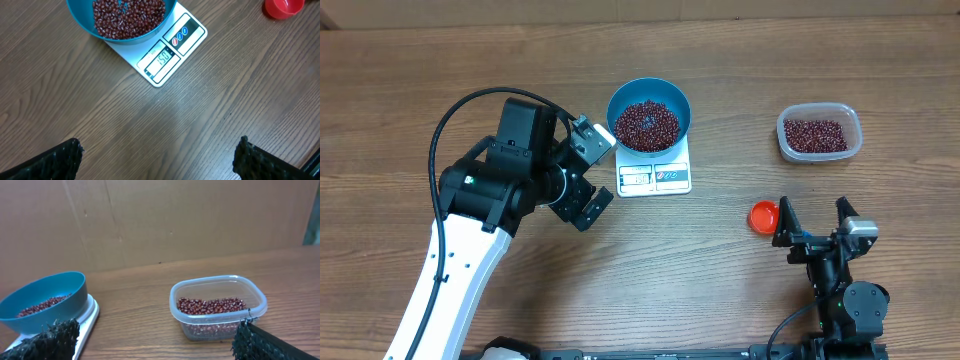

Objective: Scoop item into bowl and weigh 150g on scale

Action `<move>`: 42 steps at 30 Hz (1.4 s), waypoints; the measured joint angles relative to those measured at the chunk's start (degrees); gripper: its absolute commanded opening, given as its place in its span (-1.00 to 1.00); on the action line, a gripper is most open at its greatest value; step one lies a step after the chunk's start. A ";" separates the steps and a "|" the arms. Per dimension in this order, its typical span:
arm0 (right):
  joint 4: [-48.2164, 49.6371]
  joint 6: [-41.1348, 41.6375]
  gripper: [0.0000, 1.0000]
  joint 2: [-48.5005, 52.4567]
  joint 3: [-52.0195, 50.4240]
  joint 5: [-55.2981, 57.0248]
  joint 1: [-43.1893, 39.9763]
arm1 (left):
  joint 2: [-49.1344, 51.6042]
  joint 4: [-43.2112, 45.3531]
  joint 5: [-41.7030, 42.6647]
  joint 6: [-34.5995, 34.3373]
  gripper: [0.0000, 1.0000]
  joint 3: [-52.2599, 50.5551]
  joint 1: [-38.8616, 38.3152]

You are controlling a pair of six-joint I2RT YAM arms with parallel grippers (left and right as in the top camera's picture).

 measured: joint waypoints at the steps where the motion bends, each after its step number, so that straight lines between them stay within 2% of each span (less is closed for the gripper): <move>1: -0.02 -0.37 1.00 0.00 0.00 0.00 0.00 | 0.00 0.02 0.00 0.00 0.99 0.00 0.00; 37: 0.02 -2.03 1.00 0.02 0.00 0.00 0.00 | 0.81 -1.14 -0.11 0.02 0.99 -0.44 0.07; 42: 0.00 -2.03 1.00 0.02 0.00 -0.02 -0.02 | -4.63 0.09 -1.09 0.24 1.00 -3.34 2.21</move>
